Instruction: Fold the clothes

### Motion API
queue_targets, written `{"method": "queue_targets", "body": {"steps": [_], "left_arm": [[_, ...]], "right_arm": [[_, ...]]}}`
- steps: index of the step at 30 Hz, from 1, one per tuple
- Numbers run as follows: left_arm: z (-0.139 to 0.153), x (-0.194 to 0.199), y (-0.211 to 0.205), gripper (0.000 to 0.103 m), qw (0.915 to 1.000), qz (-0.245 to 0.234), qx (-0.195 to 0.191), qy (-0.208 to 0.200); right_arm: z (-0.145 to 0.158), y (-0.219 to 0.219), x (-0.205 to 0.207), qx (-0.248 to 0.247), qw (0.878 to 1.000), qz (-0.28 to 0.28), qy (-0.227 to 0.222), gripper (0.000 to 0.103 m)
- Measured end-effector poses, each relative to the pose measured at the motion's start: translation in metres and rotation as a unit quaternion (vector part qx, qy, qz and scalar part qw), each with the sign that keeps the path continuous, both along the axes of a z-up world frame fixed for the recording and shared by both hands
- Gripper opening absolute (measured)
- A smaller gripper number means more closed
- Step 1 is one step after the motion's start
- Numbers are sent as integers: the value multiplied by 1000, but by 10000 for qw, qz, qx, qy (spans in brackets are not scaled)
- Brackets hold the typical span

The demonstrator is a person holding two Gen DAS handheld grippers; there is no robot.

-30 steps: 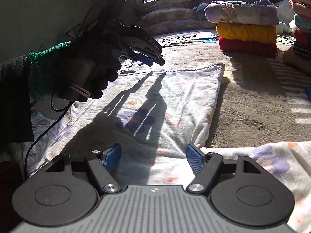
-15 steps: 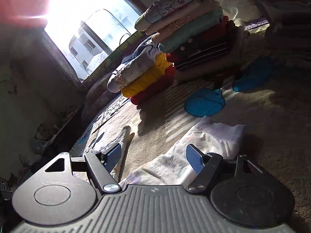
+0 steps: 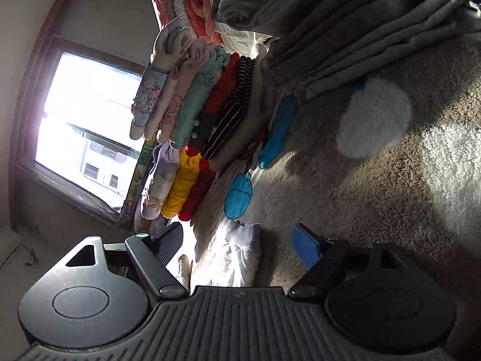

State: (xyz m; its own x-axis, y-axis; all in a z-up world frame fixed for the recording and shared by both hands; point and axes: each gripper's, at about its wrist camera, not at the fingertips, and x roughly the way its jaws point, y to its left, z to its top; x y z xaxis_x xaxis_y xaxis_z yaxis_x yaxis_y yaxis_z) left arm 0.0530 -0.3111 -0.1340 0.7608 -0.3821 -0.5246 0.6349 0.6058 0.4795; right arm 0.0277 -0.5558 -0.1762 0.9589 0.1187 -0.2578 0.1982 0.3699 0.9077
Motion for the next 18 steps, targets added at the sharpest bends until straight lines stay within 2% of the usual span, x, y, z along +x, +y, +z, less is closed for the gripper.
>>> {"method": "queue_targets", "body": {"steps": [5,11,18], "left_arm": [[-19,4,-41,65,9969,-162,678,-364],[-36,14,-84,63,9863,-233,1354,-918],[-43,36,-120,54,9773,-143,1779,-1143]], "right_arm": [[-3,-20,-6,190,9998,-52,-93,81],[-9,-37,-9,331,9992,-175,-158,81],[-21,-52,-12,714,9964,-323,-315,81]]}}
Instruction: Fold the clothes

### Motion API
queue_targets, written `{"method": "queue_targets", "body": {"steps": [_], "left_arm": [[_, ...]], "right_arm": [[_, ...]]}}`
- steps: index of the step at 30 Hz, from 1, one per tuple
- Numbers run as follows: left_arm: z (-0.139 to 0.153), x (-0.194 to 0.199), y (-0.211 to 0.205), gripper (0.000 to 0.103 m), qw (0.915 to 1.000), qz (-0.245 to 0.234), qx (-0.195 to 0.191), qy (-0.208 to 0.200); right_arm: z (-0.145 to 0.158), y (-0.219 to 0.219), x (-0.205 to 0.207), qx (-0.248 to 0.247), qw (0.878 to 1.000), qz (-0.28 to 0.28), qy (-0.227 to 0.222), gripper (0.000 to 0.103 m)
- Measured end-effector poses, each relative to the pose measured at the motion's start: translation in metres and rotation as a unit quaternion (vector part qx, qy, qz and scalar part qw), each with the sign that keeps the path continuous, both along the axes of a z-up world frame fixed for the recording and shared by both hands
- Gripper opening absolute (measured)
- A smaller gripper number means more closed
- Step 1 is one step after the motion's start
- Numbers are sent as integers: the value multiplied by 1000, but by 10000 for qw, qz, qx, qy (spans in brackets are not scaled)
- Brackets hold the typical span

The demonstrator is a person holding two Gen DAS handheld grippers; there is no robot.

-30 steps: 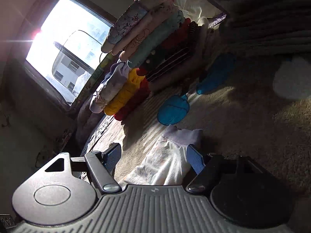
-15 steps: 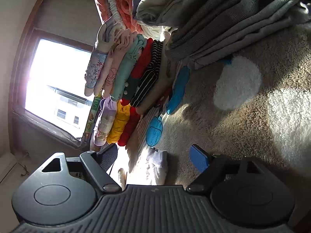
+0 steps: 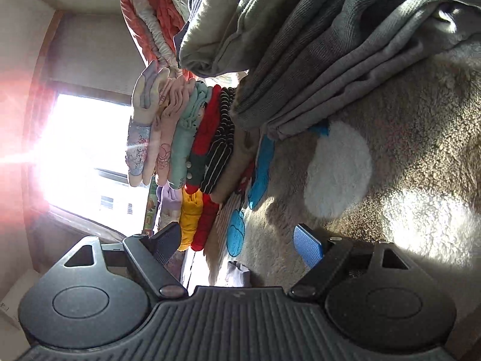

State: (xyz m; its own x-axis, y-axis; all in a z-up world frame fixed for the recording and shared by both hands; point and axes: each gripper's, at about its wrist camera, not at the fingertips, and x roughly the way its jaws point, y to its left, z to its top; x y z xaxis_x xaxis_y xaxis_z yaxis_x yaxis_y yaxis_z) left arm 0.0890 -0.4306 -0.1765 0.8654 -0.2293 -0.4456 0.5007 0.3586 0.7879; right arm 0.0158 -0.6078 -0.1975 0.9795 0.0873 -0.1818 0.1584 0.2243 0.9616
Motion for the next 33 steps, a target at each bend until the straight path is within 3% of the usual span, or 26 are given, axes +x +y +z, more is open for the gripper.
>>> {"method": "queue_targets", "body": {"steps": [3,4,6,9,11,14,17,19,23,25,27,30,33], "left_arm": [[-3,8,-7,40,9999,94,-2,88],[-3,11,-8,26,9998,112,-36,173],[-2,14,-7,12,9996,150,-98,232],[25,11,8,10,9967,230,-696,358],[51,12,25,10,9900,275,-1264,570],[95,22,62,10,9671,423,-2274,1064],[137,31,118,10,9280,448,-3414,1424],[158,35,156,10,9021,490,-3992,1561],[182,46,221,10,8687,790,-4606,1640],[189,50,247,10,8562,939,-4818,1611],[194,53,272,10,8485,1098,-4948,1521],[200,50,303,10,8408,1265,-5084,1364],[204,47,330,10,8316,1346,-5234,1277]], "right_arm": [[-1,-2,3,71,10000,-24,-21,81],[-1,-2,3,74,10000,-33,-18,81],[0,-2,4,70,10000,-57,-10,82],[0,0,4,41,10000,-83,-23,82],[1,2,3,49,10000,-30,-80,82],[5,13,6,-42,9997,159,-180,84],[22,49,22,-636,9950,725,-240,84],[41,86,33,-1319,9830,1239,-298,84],[78,179,45,-2655,9304,2385,-835,84],[89,221,46,-3303,8999,2709,-876,84],[91,263,47,-4115,8620,2891,-637,82],[88,325,47,-5246,7923,3104,-271,72],[78,355,45,-5758,7527,3190,-126,59]]}}
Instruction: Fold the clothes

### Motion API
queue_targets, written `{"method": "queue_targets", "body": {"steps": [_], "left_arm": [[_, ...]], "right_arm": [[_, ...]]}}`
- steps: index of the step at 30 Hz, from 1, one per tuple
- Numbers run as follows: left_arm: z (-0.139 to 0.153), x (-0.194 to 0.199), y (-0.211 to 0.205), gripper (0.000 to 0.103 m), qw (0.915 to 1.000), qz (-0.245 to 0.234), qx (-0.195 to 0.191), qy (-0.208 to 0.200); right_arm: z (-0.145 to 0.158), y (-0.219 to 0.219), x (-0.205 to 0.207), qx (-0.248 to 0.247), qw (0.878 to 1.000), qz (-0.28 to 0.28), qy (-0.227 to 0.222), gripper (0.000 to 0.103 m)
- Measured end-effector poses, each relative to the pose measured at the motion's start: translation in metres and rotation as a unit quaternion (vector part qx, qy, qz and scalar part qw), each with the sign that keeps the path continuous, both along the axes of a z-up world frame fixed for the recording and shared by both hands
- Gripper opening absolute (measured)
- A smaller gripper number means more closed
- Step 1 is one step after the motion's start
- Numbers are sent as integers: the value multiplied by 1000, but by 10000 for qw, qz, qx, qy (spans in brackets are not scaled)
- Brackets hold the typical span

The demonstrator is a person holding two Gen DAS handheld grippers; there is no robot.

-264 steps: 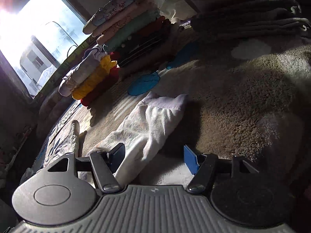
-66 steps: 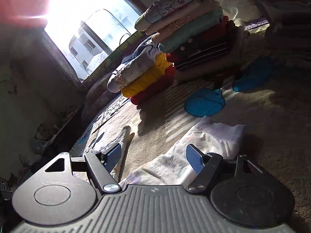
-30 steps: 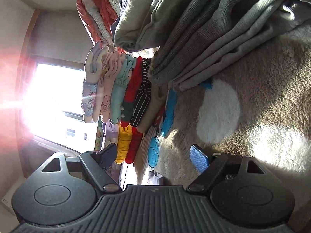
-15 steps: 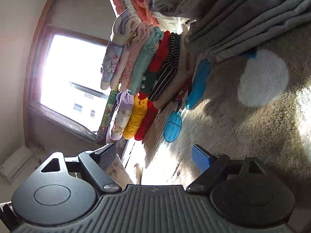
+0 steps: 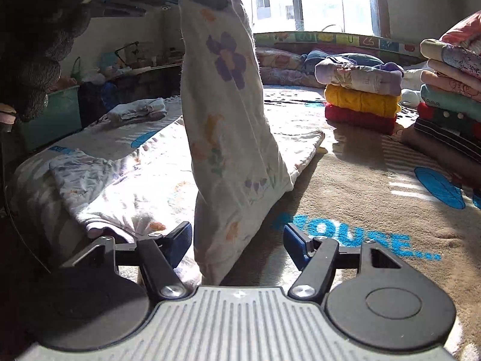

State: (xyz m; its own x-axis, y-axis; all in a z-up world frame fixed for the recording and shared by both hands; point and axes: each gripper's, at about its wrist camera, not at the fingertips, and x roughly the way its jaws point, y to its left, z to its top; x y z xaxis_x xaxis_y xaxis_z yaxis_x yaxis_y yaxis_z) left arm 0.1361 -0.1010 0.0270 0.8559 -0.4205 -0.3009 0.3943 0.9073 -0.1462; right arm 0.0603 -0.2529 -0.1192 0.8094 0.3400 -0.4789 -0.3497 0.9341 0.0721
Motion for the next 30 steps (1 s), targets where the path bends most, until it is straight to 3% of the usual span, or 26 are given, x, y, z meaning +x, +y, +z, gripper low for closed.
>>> {"method": "queue_targets", "body": {"steps": [6,16,23,30], "left_arm": [[-5,-11,52,10,9996,221,-153,-18],[-69,-15,133,10,9942,879,-387,483],[-124,-18,168,10,9851,1218,-692,994],[-141,-25,174,10,9891,1083,-563,820]], "right_arm": [[-14,33,0,-867,9958,-125,-271,50],[-26,62,-7,-1878,9816,-61,-330,40],[-25,64,-14,-1982,9797,-100,-266,40],[-21,63,-26,-1975,9800,-189,-177,40]]}}
